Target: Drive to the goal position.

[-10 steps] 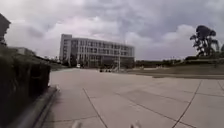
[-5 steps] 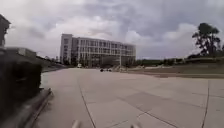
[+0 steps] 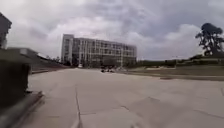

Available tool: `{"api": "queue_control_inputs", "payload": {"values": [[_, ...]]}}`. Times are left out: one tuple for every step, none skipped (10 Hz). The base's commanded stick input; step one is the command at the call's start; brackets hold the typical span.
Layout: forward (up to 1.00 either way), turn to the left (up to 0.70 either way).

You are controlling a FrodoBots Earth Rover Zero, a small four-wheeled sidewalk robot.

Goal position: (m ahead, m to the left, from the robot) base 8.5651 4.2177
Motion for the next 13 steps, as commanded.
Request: {"api": "queue_control_inputs", "payload": {"values": [[0.85, 0.33], [0.85, 0.34], [0.85, 0.34], [0.85, 0.34], [0.85, 0.34], [0.85, 0.22], [0.85, 0.05], [0.85, 0.0], [0.85, 0.0], [0.85, 0.0], [0.85, 0.0], [0.85, 0.0], [0.85, 0.0]]}}
